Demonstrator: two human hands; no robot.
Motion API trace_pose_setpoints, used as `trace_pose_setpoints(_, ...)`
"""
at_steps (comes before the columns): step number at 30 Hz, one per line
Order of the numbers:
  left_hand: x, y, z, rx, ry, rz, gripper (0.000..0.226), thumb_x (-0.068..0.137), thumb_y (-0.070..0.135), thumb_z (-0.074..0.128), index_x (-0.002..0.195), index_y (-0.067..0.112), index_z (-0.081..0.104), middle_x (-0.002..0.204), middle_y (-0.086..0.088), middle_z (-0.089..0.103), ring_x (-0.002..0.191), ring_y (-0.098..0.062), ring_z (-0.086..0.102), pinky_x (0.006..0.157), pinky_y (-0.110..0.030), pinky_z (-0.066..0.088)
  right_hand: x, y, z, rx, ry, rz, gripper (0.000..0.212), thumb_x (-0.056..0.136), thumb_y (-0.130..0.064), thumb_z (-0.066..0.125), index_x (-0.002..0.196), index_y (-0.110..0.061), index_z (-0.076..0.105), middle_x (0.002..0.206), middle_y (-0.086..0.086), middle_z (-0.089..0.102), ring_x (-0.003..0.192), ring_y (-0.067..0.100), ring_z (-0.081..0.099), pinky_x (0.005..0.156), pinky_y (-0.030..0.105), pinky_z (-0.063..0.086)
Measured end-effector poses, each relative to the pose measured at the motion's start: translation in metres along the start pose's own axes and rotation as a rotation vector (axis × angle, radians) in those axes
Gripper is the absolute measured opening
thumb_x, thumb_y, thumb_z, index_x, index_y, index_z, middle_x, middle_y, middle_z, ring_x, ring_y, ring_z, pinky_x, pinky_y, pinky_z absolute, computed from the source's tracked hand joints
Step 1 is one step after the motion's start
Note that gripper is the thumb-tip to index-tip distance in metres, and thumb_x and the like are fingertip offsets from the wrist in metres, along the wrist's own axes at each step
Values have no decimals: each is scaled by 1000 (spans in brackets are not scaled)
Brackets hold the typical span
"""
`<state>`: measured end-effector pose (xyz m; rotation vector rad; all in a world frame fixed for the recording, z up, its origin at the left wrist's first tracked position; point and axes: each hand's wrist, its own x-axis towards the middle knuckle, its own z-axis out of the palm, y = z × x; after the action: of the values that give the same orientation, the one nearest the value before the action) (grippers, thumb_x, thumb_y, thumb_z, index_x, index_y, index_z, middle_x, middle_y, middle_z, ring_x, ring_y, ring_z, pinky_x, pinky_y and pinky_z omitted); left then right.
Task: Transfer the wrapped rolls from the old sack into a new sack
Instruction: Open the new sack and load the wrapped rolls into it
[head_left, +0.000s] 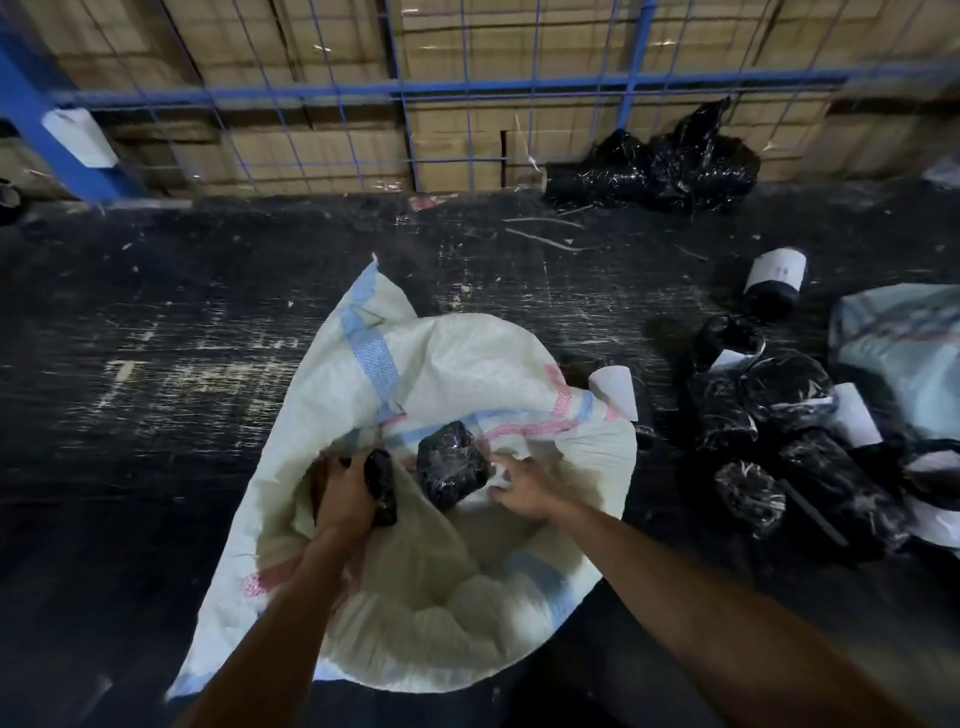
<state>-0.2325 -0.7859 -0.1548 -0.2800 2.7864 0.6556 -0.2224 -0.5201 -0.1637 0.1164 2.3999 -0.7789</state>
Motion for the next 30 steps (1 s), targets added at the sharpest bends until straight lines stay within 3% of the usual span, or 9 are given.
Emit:
trace_pose_setpoints(5, 2, 33, -6, 173, -7, 110, 39, 94, 16, 50, 132, 15, 57, 140, -22, 48, 130, -39, 42, 106, -44, 36, -18, 18, -33, -43, 45, -42, 46, 91, -43, 57, 133, -25, 54, 135, 9, 54, 128, 30, 49, 101, 44, 45)
trace_pose_setpoints(7, -4, 63, -8, 216, 63, 141, 36, 91, 28, 53, 126, 25, 59, 138, -10, 48, 129, -35, 44, 102, -49, 41, -34, 22, -57, 132, 65, -110, 25, 97, -27, 58, 118, -16, 66, 118, 5, 66, 108, 22, 65, 82, 34, 56)
trace_pose_setpoints(10, -15, 122, -7, 84, 152, 336, 19, 89, 25, 57, 104, 23, 68, 111, -6, 60, 102, -30, 62, 84, -41, 53, -61, 30, -95, 514, 153, -178, 12, 97, -18, 61, 103, -11, 70, 89, 1, 71, 68, 16, 71, 54, 24, 52)
trace_pose_setpoints(15, -29, 240, 15, -201, 91, 629, 11, 86, 18, 60, 91, 21, 69, 90, -1, 68, 80, -21, 64, 75, -28, 52, -79, 104, -168, 463, 647, -155, 11, 92, -11, 65, 95, -16, 74, 91, 0, 75, 70, 4, 68, 70, 19, 50)
trace_pose_setpoints(19, -21, 320, 55, 25, -58, 663, 26, 87, 33, 57, 113, 31, 61, 112, 3, 67, 108, -23, 61, 98, -44, 45, -81, 193, -213, 154, 962, 167, 32, 87, -25, 65, 119, -20, 64, 125, 15, 58, 116, 37, 55, 97, 42, 45)
trace_pose_setpoints(21, -15, 348, 77, 228, -165, 575, 53, 90, 38, 63, 138, 27, 45, 136, -9, 53, 127, -31, 48, 103, -43, 40, -80, 228, -226, 99, 854, 347, 55, 86, -38, 66, 136, -27, 47, 145, 17, 35, 132, 44, 35, 108, 54, 33)
trace_pose_setpoints(23, -8, 367, 96, 270, -261, 469, 75, 87, 42, 67, 150, 27, 28, 148, -19, 35, 134, -40, 38, 108, -46, 39, -77, 256, -233, 103, 709, 341, 75, 84, -46, 67, 147, -33, 29, 153, 17, 24, 137, 45, 30, 112, 56, 30)
trace_pose_setpoints(27, 4, 373, 121, 112, -190, 193, 86, 86, 37, 71, 152, 29, 16, 151, -23, 16, 135, -48, 31, 110, -46, 34, -71, 283, -242, 279, 578, 372, 114, 70, -54, 81, 156, -30, 9, 150, 21, 35, 135, 41, 40, 111, 47, 37)
trace_pose_setpoints(30, 18, 351, 114, 36, -179, 13, 106, 84, 47, 72, 156, 31, -3, 149, -31, 27, 137, -46, 33, 111, -44, 32, -62, 263, -247, 223, 489, 341, 116, 61, -61, 83, 152, -21, 23, 144, 14, 49, 134, 34, 44, 109, 43, 41)
